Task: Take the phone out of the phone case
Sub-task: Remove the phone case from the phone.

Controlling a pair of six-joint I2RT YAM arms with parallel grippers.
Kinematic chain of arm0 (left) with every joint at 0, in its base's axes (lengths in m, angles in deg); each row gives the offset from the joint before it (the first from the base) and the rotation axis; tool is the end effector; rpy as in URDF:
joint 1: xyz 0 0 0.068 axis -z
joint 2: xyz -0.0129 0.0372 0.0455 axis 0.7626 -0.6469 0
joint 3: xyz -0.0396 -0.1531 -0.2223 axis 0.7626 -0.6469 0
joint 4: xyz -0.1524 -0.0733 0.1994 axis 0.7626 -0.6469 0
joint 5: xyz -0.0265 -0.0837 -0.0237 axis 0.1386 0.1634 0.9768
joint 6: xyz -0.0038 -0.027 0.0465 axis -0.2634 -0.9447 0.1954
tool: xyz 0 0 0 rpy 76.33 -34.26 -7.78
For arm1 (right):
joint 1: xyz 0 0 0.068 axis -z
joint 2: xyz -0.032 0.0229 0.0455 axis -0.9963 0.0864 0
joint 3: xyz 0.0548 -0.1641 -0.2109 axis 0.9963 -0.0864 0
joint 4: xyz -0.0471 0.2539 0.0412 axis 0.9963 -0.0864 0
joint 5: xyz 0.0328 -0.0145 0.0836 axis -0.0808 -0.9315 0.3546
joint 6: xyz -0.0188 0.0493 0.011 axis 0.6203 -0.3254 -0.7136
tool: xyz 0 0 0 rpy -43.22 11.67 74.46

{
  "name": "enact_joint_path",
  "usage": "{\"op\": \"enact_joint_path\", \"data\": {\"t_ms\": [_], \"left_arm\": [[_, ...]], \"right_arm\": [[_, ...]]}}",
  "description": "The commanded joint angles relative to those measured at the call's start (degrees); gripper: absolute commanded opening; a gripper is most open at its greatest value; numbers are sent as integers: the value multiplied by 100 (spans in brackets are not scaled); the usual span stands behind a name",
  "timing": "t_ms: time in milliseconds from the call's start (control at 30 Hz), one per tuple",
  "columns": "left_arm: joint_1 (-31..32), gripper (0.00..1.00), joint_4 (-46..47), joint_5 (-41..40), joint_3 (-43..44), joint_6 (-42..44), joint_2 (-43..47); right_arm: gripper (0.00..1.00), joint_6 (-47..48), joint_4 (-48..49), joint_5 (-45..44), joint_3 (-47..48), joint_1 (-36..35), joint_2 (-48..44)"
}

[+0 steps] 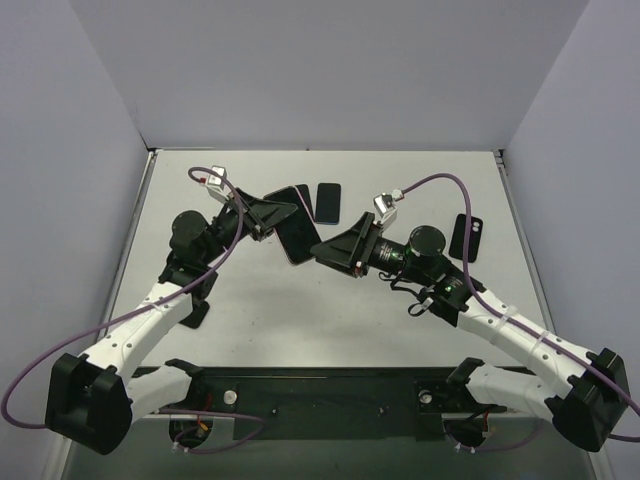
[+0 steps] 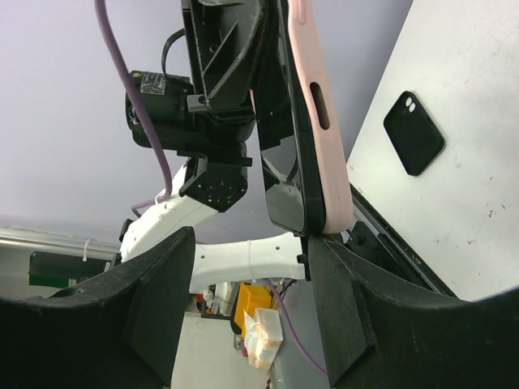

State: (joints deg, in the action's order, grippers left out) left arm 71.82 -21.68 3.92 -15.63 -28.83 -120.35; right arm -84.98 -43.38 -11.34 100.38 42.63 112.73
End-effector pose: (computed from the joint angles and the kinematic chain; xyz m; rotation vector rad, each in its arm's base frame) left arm 0.2286 -0.1111 0.3309 -0.3397 1.6487 -1.7381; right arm 0.1664 0.1753 0.3530 -0.1071 1.6826 1.9282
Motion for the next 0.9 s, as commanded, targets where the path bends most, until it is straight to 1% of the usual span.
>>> {"op": "enact_joint_path", "data": {"t_ms": [0, 167, 367, 433, 567, 600, 633, 667, 700, 733, 767, 800, 833, 867], "left_arm": [[432, 0, -95, 429, 366, 430, 128], [556, 0, 468, 710, 243, 140, 14], [626, 0, 845, 842, 172, -150, -30], [652, 0, 847, 886, 190, -194, -100], [758, 0, 812, 1193, 435, -177, -355], [766, 0, 811, 1281, 488, -168, -442], [775, 0, 820, 1316, 558, -168, -478], [767, 0, 777, 1334, 576, -142, -496], [758, 2, 733, 1326, 594, -116, -496], [740, 8, 645, 1291, 594, -54, -470], [723, 21, 601, 1282, 603, 16, -470], [705, 30, 583, 1273, 568, 43, -426], [679, 45, 583, 1264, 542, 69, -417], [661, 55, 583, 1229, 472, 113, -347]], "right_arm": [[53, -221, 1082, -113, 88, 137, 85], [53, -353, 1276, -148, 61, 242, 243], [53, -573, 1601, -333, -62, 348, 322], [51, -512, 1601, -228, 25, 348, 393], [36, -353, 1662, 228, 166, 330, 638], [30, -362, 1724, 282, 167, 330, 674], [26, -388, 1881, 352, 132, 330, 735], [24, -493, 2065, 379, 105, 322, 745], [17, -555, 2163, 405, 79, 330, 788], [13, -634, 2329, 431, 53, 330, 815], [5, -730, 2366, 440, 18, 365, 806], [0, -792, 2470, 423, -61, 383, 789], [0, -932, 2515, 388, -105, 444, 754], [0, -985, 2637, 362, -201, 479, 710]]}}
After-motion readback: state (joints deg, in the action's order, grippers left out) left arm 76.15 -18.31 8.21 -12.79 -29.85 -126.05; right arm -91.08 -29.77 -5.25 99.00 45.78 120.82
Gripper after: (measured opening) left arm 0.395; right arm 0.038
